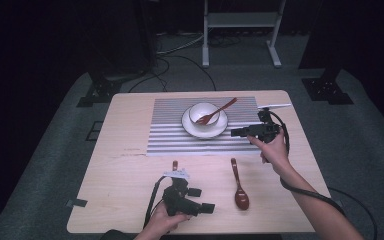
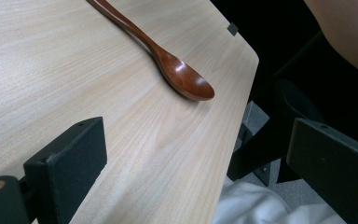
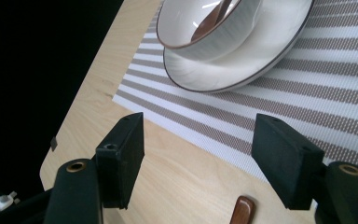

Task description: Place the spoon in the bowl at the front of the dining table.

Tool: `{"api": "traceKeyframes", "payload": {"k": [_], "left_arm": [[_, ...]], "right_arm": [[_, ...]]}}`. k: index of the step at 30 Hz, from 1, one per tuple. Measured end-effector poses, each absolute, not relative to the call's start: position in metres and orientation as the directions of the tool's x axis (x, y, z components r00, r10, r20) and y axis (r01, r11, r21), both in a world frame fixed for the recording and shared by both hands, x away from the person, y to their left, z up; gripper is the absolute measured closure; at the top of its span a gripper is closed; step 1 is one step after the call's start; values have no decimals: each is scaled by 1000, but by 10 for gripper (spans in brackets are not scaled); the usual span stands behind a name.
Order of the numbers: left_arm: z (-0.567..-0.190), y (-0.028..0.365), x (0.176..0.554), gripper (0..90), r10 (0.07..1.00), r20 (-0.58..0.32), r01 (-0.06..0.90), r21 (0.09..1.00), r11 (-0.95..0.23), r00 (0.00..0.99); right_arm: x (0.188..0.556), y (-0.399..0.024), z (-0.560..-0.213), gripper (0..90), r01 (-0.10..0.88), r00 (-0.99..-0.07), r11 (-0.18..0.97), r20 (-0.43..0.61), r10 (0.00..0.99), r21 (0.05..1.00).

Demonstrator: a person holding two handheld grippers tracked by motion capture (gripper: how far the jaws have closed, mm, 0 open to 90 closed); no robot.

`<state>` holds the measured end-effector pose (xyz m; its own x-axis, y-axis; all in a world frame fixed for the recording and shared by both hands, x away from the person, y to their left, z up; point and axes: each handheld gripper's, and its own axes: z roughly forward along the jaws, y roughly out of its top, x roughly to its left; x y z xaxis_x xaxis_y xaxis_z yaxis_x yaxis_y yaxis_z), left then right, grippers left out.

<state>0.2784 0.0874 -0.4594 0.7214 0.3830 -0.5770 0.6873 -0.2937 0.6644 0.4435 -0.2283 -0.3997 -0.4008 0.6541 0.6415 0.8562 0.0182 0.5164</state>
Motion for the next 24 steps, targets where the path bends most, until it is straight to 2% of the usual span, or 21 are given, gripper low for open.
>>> {"api": "traceKeyframes", "payload": {"k": [24], "left_arm": [[-460, 90, 280, 36, 391, -579, 692, 663, -286, 716]], "right_arm": [[409, -233, -415, 329, 865, -427, 85, 637, 642, 494]]}}
